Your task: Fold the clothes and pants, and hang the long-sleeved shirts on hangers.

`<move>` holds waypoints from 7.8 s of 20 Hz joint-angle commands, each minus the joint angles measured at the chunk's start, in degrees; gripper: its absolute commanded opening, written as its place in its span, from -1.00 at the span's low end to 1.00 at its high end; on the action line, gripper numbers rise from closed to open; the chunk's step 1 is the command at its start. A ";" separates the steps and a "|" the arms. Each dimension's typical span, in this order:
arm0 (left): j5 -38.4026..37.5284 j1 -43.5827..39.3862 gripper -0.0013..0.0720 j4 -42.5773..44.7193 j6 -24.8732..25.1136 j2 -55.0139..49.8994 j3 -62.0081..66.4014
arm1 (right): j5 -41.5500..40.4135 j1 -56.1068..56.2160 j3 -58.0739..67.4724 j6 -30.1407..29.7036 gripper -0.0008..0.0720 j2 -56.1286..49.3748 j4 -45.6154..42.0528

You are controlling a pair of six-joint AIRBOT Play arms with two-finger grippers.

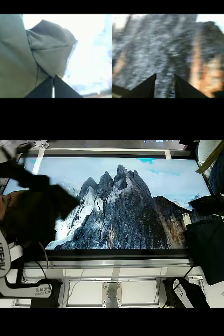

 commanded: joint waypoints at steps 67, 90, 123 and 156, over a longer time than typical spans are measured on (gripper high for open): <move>24.83 9.51 -0.88 -43.23 14.64 -11.15 -33.68 | -19.15 7.80 13.73 2.95 0.35 -65.07 25.49; 24.61 8.87 -0.88 -43.21 15.28 -11.15 -33.68 | -19.39 18.45 32.35 14.86 0.13 -80.13 17.99; 14.16 13.55 -0.89 -16.68 3.63 42.75 -25.16 | -1.62 17.40 34.80 10.43 -0.96 -17.35 11.50; 46.16 -0.35 -0.88 11.15 5.57 28.13 -60.63 | -12.70 30.91 -18.84 0.24 -0.96 -18.99 -3.58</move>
